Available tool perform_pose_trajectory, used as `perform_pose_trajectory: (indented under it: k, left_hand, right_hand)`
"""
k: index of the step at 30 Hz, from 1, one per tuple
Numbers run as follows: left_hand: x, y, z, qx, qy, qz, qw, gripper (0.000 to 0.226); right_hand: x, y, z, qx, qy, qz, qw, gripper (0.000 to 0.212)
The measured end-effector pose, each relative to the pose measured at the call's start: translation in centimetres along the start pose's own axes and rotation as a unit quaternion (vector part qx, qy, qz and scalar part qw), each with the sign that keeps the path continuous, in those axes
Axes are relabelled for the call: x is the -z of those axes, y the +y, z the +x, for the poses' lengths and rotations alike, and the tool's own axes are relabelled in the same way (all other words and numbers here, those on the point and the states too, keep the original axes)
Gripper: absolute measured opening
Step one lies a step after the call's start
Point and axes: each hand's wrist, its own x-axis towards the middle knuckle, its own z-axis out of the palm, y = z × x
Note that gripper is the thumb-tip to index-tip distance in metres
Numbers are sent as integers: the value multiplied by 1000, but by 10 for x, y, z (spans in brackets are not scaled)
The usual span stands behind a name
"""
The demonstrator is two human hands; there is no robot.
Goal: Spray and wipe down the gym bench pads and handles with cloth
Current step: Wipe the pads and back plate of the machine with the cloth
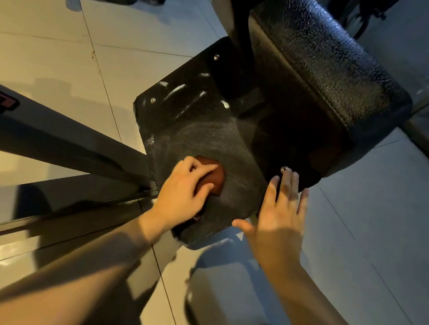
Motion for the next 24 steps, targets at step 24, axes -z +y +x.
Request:
perform_pose_trajectory:
  k: [24]
  left_hand:
    - [4, 2, -7, 28, -25, -30, 999, 41]
  right_hand:
    - [-5, 1, 0, 0, -4, -7, 1000, 124]
